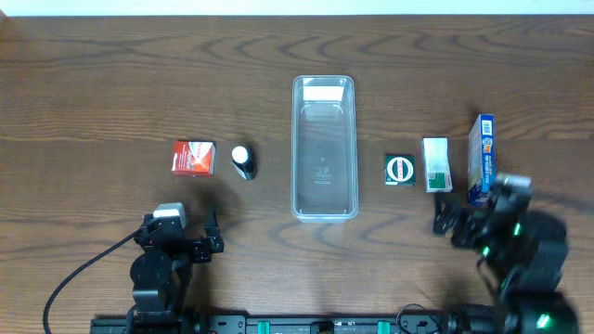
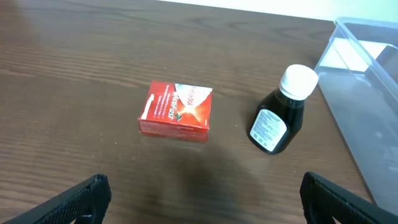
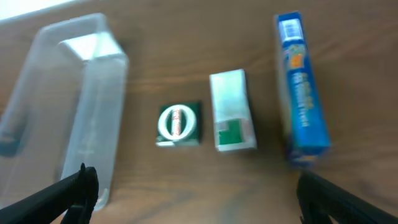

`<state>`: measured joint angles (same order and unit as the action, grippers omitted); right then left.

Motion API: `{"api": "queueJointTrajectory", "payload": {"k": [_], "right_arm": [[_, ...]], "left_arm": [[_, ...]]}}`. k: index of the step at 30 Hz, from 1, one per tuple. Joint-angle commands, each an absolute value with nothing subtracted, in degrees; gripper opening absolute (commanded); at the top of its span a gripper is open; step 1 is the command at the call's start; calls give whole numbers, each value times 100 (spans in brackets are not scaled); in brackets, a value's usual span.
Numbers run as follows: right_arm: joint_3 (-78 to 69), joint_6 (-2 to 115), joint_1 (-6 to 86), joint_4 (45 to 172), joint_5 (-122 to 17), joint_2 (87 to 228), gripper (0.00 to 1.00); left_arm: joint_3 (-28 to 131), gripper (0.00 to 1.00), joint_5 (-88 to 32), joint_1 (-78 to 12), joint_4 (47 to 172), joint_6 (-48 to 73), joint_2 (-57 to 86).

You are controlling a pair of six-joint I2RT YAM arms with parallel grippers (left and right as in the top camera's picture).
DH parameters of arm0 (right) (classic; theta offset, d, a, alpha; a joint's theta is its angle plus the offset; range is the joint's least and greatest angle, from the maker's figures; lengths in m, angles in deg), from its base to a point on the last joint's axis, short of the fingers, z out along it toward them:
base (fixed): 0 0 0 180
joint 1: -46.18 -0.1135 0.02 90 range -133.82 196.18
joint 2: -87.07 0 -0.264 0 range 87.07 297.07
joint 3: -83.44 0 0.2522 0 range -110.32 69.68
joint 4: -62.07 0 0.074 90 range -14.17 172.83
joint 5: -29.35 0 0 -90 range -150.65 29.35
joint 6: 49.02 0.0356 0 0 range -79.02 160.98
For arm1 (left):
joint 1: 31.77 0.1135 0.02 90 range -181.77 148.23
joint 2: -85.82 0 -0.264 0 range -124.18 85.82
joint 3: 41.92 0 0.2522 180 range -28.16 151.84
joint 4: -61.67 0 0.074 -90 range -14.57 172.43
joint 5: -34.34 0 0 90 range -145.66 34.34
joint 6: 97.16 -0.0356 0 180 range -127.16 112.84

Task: Pack container
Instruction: 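Grasp the tall blue box with the right gripper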

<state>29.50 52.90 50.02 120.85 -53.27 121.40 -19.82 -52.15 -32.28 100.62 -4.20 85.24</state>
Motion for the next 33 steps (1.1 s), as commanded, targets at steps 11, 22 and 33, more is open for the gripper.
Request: {"api": "queueJointTrajectory", "payload": {"k": [11, 22, 33], "right_arm": [[-156, 4479, 4975, 12452, -6815, 16050, 91], [-156, 5194, 5174, 12294, -7543, 17904, 77], [-154, 5834, 5426, 12338, -7073, 18492, 43]], "left_arm": [[-2092, 98, -5178, -3245, 10058, -413, 8559], [-2092, 98, -5178, -3245, 10058, -413, 8559], [-2092, 98, -5178, -3245, 10058, -411, 8559]]}}
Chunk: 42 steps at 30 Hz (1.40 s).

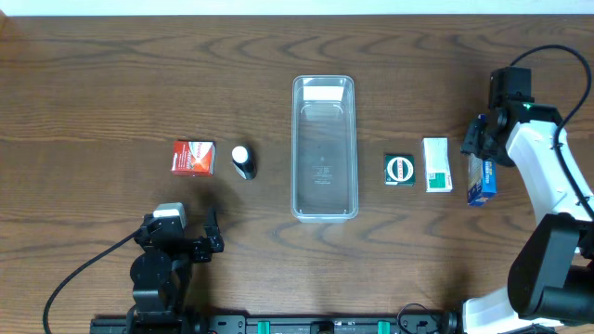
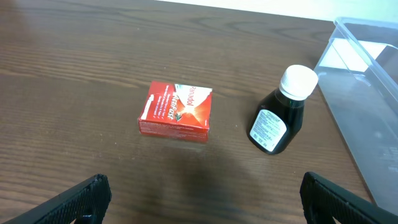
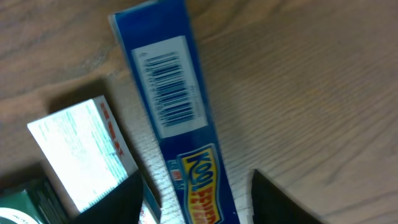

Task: Pack container
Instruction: 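Grasp the tall blue box with the right gripper, then lift the blue box and carry it over the clear container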

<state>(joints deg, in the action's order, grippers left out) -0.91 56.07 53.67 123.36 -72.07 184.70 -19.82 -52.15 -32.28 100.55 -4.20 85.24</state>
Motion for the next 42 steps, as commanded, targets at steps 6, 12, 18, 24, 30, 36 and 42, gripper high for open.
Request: {"api": "queueJointTrajectory", "payload": {"k": [6, 12, 18, 24, 30, 36, 42], "right_arm": [[-154, 5832, 5426, 12360, -7078, 18492, 20], [-217, 5832, 5426, 12347, -7108, 18345, 10], [-580, 5803, 5268, 12480, -6472, 17543, 10], [-759, 5841, 4698, 12168, -4534, 16461, 4], [-733, 6912, 3771, 11868, -4326, 16337, 6], [-731, 7587, 2860, 11381, -4324, 17073, 7], [-731, 7589, 2263, 10400, -4328, 18011, 9]], "left_arm": [[-2092, 98, -5178, -3245, 10058, -413, 8559], [-2092, 98, -5178, -3245, 10058, -413, 8559], [-2092, 98, -5178, -3245, 10058, -413, 8559], [-2092, 98, -5178, -3245, 10058, -413, 8559], [-2092, 98, -5178, -3245, 10058, -413, 8559], [-2092, 98, -5178, -3245, 10058, -413, 8559], [-2092, 98, -5178, -3245, 10058, -413, 8559]]}}
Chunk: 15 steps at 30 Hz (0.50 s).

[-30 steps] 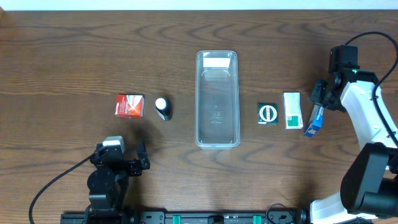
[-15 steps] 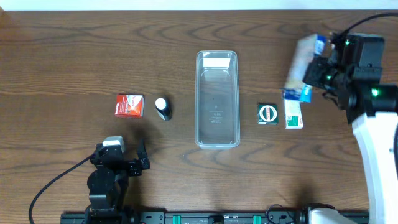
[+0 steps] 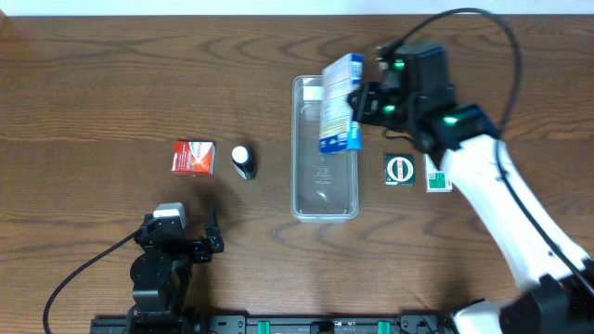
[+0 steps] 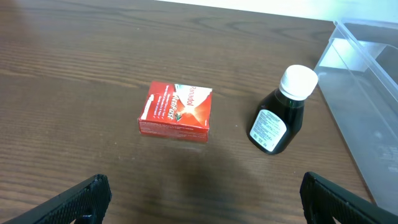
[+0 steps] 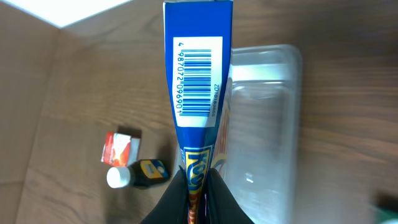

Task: Pack container
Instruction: 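Lift the blue box and carry it over the clear container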

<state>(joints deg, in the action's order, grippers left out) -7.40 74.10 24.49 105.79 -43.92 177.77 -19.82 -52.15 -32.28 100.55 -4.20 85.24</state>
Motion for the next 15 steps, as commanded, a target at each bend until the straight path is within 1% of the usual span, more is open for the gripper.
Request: {"api": "queueJointTrajectory", "payload": {"k": [1, 5, 15], "right_arm": [[-731, 7618, 2232, 10288, -4324, 18155, 9], [-731, 7871, 2211, 10098, -4324, 18638, 8], [-731, 7871, 2211, 9720, -3957, 19438, 7]], "left_arm": [[-2092, 98, -5178, -3245, 10058, -413, 8559], [-2092, 98, -5178, -3245, 10058, -413, 8559], [-2092, 98, -5178, -3245, 10058, -413, 8559]]}}
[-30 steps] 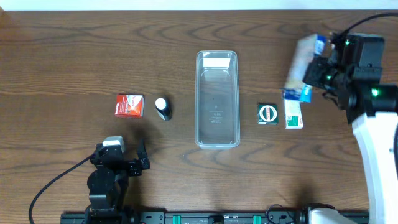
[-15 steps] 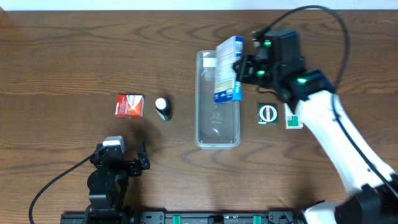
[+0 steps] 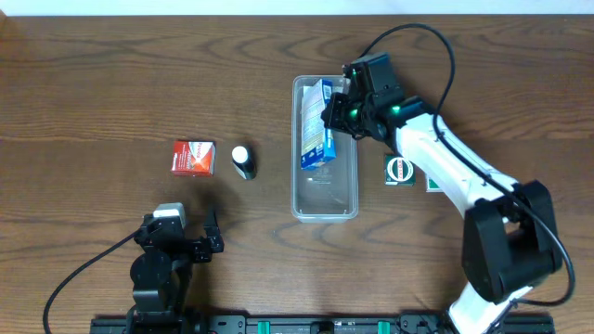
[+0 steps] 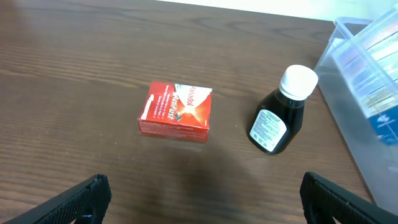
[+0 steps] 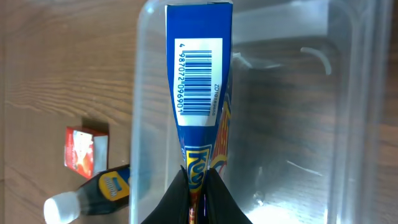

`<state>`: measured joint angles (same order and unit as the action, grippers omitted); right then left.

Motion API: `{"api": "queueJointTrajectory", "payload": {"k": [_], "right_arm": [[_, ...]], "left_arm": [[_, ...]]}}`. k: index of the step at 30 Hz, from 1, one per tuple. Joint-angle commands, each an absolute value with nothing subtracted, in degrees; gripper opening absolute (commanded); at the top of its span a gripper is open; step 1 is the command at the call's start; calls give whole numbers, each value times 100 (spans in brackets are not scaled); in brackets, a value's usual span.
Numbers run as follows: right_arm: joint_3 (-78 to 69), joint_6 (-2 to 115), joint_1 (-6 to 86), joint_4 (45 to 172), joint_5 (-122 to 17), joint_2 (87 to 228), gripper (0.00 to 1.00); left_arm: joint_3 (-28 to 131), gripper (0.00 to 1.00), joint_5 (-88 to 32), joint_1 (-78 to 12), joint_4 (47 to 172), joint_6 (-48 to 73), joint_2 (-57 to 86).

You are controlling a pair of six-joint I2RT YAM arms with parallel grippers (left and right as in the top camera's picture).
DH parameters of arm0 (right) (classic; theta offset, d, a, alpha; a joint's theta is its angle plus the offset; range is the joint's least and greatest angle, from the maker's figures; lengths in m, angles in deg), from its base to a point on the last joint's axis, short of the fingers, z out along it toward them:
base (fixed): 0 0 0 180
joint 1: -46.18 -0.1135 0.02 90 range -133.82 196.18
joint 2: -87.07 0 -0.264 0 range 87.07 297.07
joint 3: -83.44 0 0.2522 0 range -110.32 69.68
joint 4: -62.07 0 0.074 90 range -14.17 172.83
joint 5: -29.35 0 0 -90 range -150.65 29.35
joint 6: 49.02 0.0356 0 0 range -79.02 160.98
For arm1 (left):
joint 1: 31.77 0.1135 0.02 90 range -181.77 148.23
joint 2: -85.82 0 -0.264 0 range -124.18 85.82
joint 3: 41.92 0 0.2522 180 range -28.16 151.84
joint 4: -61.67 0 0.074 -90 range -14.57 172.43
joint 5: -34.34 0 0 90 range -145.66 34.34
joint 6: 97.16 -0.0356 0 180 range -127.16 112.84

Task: Pack container
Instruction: 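Lift the blue box and carry it over the clear container, then lower the blue box into the container and open the right gripper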

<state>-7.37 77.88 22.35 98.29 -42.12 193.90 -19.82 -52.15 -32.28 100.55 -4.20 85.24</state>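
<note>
A clear plastic container (image 3: pixel 324 199) lies lengthwise at the table's middle. My right gripper (image 5: pixel 199 190) is shut on a long blue box (image 3: pixel 316 123) (image 5: pixel 200 81), which stands on edge inside the container along its left wall. A red box (image 3: pixel 193 158) (image 4: pixel 176 111) and a dark bottle with a white cap (image 3: pixel 243 161) (image 4: pixel 279 119) lie left of the container. A green square box (image 3: pixel 400 170) and a white-green box (image 3: pixel 433 182) lie right of it. My left gripper (image 4: pixel 202 198) is open near the front edge, with nothing between its fingers.
The right arm reaches over the table from the right front to the container's far end. A black cable runs from the left arm's base toward the front left corner.
My right gripper has moved the blue box from above the container's far end down into the container, along its left wall. The left arm has not moved.
The blue box first stood on edge at the far right, with my right gripper open in front of it. Then the gripper was at the box. After that it held the box above the container's far end, and now the box is inside the container.
</note>
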Motion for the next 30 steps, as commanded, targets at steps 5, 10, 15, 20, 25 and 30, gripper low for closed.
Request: {"api": "queueJointTrajectory", "payload": {"k": [5, 10, 15, 20, 25, 30], "right_arm": [[-731, 8042, 2211, 9447, -3987, 19477, 9], [-731, 8254, 2211, 9431, -4070, 19477, 34], [-731, 8249, 2254, 9442, -3917, 19432, 48], [-731, 8201, 2401, 9285, -3919, 19117, 35], [-731, 7749, 2392, 9366, -3919, 18885, 27], [-731, 7178, 2291, 9300, -3766, 18876, 15]], "left_arm": [[-2092, 98, -5178, -3245, 10058, -413, 8559], [-2092, 98, -5178, -3245, 10058, -413, 8559], [-2092, 98, -5178, -3245, 10058, -413, 8559], [-2092, 98, -5178, -3245, 10058, -413, 8559], [-2092, 98, -5178, -3245, 10058, -413, 8559], [-2092, 98, -5178, -3245, 10058, -413, 8559]]}}
